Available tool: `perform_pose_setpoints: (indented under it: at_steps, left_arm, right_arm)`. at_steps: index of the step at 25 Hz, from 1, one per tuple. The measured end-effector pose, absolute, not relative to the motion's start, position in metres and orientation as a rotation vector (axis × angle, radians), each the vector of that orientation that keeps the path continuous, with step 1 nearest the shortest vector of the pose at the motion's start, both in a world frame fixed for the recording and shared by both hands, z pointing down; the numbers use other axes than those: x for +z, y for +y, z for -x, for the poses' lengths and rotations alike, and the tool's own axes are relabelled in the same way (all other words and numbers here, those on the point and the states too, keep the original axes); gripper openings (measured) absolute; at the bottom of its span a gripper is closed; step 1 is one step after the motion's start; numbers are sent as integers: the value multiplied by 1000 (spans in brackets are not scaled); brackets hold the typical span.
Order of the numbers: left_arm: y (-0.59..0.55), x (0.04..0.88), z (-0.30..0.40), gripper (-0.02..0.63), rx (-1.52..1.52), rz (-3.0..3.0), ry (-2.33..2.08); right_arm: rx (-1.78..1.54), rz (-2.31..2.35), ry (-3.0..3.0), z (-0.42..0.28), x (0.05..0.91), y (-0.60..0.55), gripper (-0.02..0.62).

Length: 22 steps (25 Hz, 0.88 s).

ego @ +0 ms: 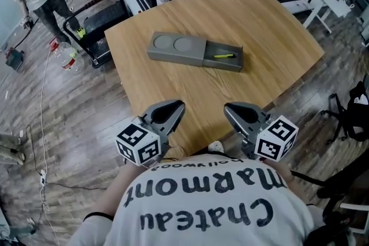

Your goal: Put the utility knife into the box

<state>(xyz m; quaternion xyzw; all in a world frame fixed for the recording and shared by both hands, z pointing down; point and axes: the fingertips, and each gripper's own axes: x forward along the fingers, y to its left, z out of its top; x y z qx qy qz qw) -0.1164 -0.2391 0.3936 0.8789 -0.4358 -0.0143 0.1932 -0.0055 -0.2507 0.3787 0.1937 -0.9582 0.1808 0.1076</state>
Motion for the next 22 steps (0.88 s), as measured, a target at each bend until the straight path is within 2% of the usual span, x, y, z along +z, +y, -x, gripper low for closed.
perform_pose_setpoints:
  at_steps: [22]
  left_arm:
    - [-253, 402, 121, 28, -41, -2440, -1231]
  right_arm:
    - [553, -564, -2800, 8, 389, -267, 9]
